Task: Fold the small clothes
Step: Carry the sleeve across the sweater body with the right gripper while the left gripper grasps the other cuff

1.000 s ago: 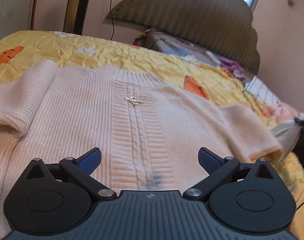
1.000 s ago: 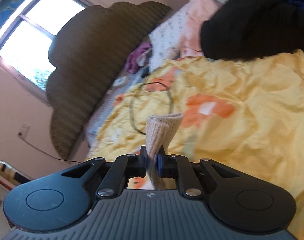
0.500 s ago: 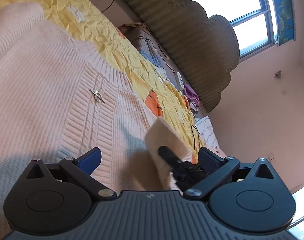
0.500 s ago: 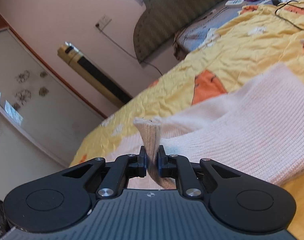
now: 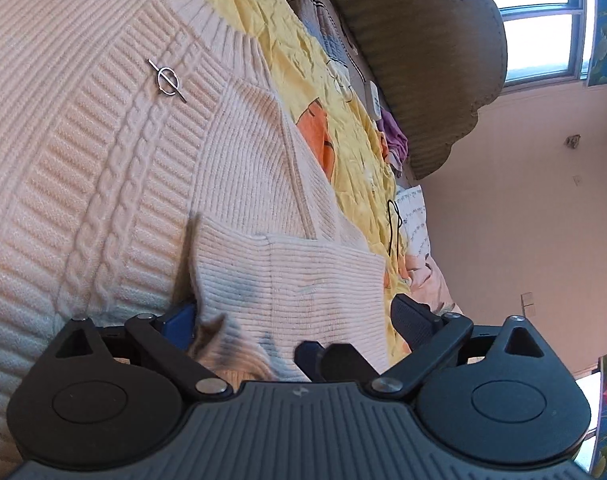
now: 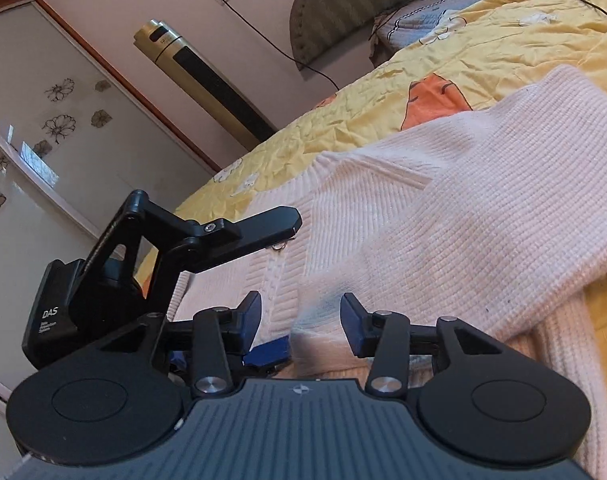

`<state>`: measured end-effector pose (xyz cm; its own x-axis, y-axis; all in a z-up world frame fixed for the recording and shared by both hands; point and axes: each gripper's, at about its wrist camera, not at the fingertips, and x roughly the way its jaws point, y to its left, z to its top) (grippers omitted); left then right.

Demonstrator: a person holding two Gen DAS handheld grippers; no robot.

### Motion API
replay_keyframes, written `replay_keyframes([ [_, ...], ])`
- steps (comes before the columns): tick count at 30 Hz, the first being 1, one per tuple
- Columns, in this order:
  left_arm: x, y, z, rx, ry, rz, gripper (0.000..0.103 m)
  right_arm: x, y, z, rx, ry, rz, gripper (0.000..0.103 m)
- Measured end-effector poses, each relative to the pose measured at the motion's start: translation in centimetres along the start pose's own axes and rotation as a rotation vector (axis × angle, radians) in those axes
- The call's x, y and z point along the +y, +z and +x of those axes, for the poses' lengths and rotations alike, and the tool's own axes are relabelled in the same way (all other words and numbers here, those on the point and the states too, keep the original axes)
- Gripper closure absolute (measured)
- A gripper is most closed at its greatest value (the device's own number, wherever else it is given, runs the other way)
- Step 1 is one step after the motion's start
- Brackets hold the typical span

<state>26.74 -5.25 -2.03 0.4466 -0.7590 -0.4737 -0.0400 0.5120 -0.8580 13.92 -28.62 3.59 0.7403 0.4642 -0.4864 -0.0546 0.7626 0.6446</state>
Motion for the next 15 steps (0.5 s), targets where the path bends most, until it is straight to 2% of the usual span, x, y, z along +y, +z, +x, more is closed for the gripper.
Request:
replay_keyframes([
  [2, 0.1, -0.1, -0.1, -0.013, 0.035, 0.003, 0.029, -0.7, -0.2, -1.5, -0.015, 0.017, 0.025, 0.057],
  [3, 0.1, -0.1, -0.2, -0.014, 0.049, 0.004, 0.035, -1.2, -0.3, -2.2, -0.026, 0.019, 0.038, 0.057],
  [5, 0.0, -0.1, 0.0, -0.011, 0.105, 0.025, 0.06, -2.0, -0.3, -3.8, -0.055, -0.001, 0.055, 0.055],
  [7, -0.3, -0.1, 0.0, -0.011, 0.139, 0.057, 0.065, -2.9, -0.2, -5.2, -0.082, -0.027, 0.075, 0.05],
  [8, -0.5, -0.2, 0.1, -0.006, 0.163, 0.075, 0.081, -3.2, -0.2, -5.8, -0.093, -0.033, 0.087, 0.048],
  [9, -0.7, -0.4, 0.2, 0.007, 0.206, 0.099, 0.091, -3.8, -0.1, -6.2, -0.105, -0.042, 0.102, 0.045],
  [13, -2.4, -0.9, 0.1, 0.005, 0.278, 0.221, 0.093, -5.3, 0.1, -7.5, -0.14, -0.063, 0.141, 0.045],
  [15, -4.0, -1.2, -0.8, -0.034, 0.304, 0.313, 0.093, -5.7, 0.3, -8.0, -0.155, -0.069, 0.153, 0.045],
])
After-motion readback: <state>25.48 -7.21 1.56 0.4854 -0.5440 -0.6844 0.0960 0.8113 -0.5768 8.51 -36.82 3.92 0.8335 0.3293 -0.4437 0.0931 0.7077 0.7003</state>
